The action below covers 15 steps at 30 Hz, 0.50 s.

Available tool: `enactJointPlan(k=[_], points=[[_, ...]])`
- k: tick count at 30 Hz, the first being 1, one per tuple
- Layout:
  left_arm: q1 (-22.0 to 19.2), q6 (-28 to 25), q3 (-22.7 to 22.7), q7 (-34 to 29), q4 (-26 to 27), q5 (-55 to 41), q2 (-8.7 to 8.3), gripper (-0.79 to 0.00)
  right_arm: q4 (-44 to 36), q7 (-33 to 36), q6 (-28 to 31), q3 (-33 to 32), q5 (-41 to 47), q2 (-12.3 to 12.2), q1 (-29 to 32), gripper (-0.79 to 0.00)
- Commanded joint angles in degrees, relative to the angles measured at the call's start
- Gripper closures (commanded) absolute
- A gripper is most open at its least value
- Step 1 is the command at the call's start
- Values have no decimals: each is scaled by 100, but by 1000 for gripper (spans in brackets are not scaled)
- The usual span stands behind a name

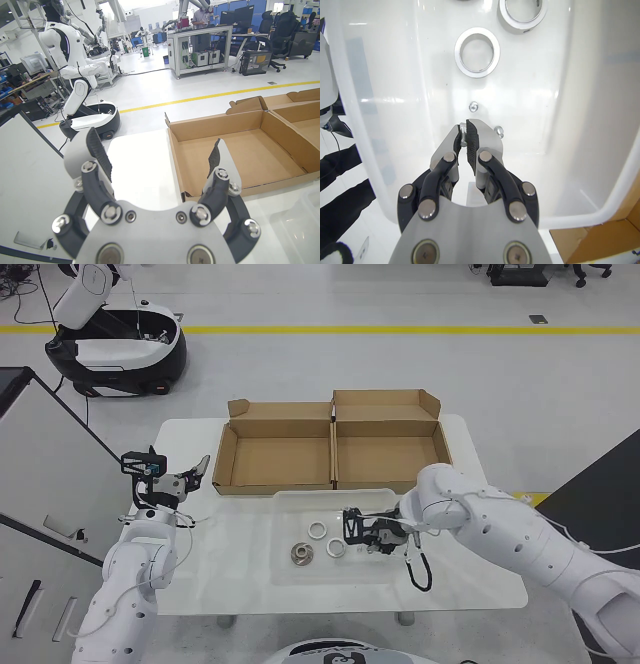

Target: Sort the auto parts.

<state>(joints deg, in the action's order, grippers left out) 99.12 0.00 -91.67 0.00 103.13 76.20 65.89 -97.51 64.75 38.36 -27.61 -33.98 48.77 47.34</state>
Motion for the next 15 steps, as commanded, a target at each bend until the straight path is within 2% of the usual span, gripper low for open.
enactJointPlan(k=[1, 15], points=[[0, 0, 0, 0, 0, 0, 0, -785, -115, 31, -25, -99, 73, -45, 18, 0], [0, 0, 0, 0, 0, 0, 0, -785, -1041, -26, -243, -1119, 667, -403, 129, 0]])
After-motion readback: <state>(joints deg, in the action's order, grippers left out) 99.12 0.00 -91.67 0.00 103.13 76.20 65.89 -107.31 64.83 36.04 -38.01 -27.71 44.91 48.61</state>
